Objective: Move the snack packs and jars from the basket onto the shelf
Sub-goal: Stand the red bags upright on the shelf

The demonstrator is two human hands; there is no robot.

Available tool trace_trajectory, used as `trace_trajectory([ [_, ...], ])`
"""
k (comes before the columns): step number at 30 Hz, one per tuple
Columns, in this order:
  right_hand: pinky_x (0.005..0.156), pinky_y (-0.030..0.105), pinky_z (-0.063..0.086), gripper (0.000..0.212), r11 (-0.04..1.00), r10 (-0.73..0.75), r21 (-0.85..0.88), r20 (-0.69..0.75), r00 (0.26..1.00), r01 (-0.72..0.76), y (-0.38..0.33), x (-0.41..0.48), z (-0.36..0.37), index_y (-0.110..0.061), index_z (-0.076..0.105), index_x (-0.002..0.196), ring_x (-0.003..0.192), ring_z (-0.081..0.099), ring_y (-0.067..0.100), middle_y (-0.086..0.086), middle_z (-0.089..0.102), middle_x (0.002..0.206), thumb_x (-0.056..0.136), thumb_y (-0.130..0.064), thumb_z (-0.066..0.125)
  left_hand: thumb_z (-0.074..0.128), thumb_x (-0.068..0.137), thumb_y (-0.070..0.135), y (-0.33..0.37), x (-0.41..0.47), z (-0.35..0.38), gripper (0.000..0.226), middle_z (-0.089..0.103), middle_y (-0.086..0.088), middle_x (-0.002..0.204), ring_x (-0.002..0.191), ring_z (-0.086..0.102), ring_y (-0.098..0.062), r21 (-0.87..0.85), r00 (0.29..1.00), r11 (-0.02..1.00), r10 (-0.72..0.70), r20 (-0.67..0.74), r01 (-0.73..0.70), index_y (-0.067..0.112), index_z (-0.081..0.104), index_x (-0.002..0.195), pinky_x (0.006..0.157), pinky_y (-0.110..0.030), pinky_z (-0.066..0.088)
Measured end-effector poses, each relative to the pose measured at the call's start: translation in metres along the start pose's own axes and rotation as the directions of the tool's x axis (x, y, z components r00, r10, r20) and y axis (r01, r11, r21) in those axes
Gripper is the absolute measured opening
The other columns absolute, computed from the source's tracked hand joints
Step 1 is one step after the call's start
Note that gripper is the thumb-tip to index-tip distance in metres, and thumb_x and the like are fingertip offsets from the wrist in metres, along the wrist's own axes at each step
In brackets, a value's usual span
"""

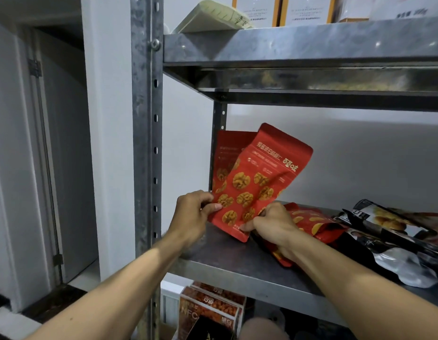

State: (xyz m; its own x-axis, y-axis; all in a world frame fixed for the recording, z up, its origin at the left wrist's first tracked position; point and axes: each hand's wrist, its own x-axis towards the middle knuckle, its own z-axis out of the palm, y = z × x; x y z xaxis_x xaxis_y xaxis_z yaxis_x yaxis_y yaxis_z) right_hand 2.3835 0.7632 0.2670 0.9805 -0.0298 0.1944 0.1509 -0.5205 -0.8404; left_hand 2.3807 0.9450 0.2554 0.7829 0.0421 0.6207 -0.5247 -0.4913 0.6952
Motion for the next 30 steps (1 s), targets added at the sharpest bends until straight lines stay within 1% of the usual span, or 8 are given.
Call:
trace_trajectory([
  [2, 0.087, 0.034, 0.055, 0.026, 1.0, 0.02, 0.015, 0.002, 1.0, -0.02, -0.001, 0.0, -0.002, -0.019, 0.076, 0.087, 0.089, 0.067, 0.015, -0.008, 0.074, 0.09, 0.064, -0.008, 0.085, 0.069, 0.086, 0.006, -0.002, 0.002, 0.001, 0.022, 0.064, -0.011, 0.069, 0.057, 0.047, 0.002, 0.008, 1.0, 1.0, 0.006, -0.014, -0.006, -0.008, 0.062, 0.071, 0.056, -0.009, 0.039],
  [8, 0.092, 0.035, 0.053, 0.033, 0.999, 0.046, -0.008, 0.038, 0.998, -0.046, -0.004, 0.0, -0.001, -0.02, 0.075, 0.092, 0.095, 0.065, 0.017, -0.008, 0.073, 0.095, 0.063, -0.01, 0.086, 0.067, 0.088, 0.007, -0.007, 0.004, 0.001, 0.019, 0.065, 0.005, 0.068, 0.061, 0.057, 0.007, -0.021, 0.998, 0.998, -0.06, -0.002, 0.06, -0.001, 0.065, 0.07, 0.057, -0.006, 0.043],
  [10, 0.086, 0.03, 0.053, 0.025, 0.999, 0.05, -0.021, 0.052, 0.997, -0.049, -0.003, 0.002, -0.002, -0.019, 0.075, 0.085, 0.092, 0.066, 0.015, -0.008, 0.073, 0.091, 0.065, -0.012, 0.086, 0.067, 0.089, 0.011, -0.013, 0.004, -0.001, 0.013, 0.071, 0.003, 0.078, 0.074, 0.066, -0.006, -0.033, 0.994, 0.994, -0.099, 0.041, 0.101, 0.005, 0.069, 0.078, 0.065, -0.012, 0.051],
  [12, 0.068, 0.021, 0.05, 0.02, 0.997, 0.048, -0.056, 0.063, 0.997, -0.045, -0.003, 0.002, -0.003, -0.02, 0.068, 0.069, 0.081, 0.063, 0.009, -0.008, 0.07, 0.081, 0.068, -0.012, 0.086, 0.068, 0.089, 0.012, -0.02, 0.002, -0.004, 0.004, 0.074, 0.0, 0.091, 0.085, 0.071, -0.017, -0.049, 0.981, 0.985, -0.162, 0.107, 0.168, 0.011, 0.07, 0.092, 0.074, -0.03, 0.059],
  [14, 0.06, 0.019, 0.045, 0.029, 0.994, 0.03, -0.103, 0.043, 0.999, -0.026, -0.003, 0.003, 0.001, -0.016, 0.059, 0.06, 0.078, 0.063, 0.01, -0.002, 0.072, 0.083, 0.069, -0.013, 0.086, 0.072, 0.085, 0.011, -0.025, 0.001, -0.004, 0.025, 0.072, 0.003, 0.101, 0.09, 0.069, -0.014, -0.015, 0.967, 0.981, -0.188, 0.172, 0.193, 0.018, 0.066, 0.108, 0.081, -0.035, 0.057],
  [17, 0.064, 0.022, 0.049, 0.028, 0.989, -0.02, -0.145, 0.016, 1.0, 0.022, -0.003, 0.005, 0.007, -0.011, 0.06, 0.061, 0.082, 0.065, 0.013, 0.003, 0.074, 0.088, 0.07, -0.013, 0.087, 0.077, 0.079, 0.008, -0.027, -0.001, -0.005, 0.049, 0.069, 0.004, 0.108, 0.097, 0.066, -0.012, -0.044, 0.942, 0.966, -0.239, 0.237, 0.256, 0.023, 0.056, 0.121, 0.089, -0.034, 0.054],
  [22, 0.081, 0.027, 0.054, 0.02, 0.982, -0.074, -0.176, 0.01, 0.997, 0.074, -0.002, 0.005, 0.011, -0.015, 0.076, 0.082, 0.09, 0.068, 0.014, -0.001, 0.074, 0.091, 0.067, -0.015, 0.089, 0.078, 0.075, 0.0, -0.03, 0.0, -0.005, 0.052, 0.07, -0.001, 0.098, 0.09, 0.068, -0.015, -0.048, 0.941, 0.956, -0.274, 0.197, 0.289, 0.022, 0.055, 0.116, 0.087, -0.037, 0.056],
  [30, 0.074, 0.03, 0.056, 0.026, 0.978, -0.102, -0.19, -0.054, 0.993, 0.091, -0.006, 0.004, 0.013, -0.007, 0.069, 0.07, 0.084, 0.068, 0.016, 0.001, 0.072, 0.084, 0.061, -0.016, 0.092, 0.082, 0.071, 0.007, -0.029, 0.002, -0.002, 0.048, 0.068, -0.001, 0.097, 0.088, 0.068, -0.019, -0.043, 0.945, 0.951, -0.298, 0.137, 0.306, 0.028, 0.054, 0.104, 0.08, -0.039, 0.057],
])
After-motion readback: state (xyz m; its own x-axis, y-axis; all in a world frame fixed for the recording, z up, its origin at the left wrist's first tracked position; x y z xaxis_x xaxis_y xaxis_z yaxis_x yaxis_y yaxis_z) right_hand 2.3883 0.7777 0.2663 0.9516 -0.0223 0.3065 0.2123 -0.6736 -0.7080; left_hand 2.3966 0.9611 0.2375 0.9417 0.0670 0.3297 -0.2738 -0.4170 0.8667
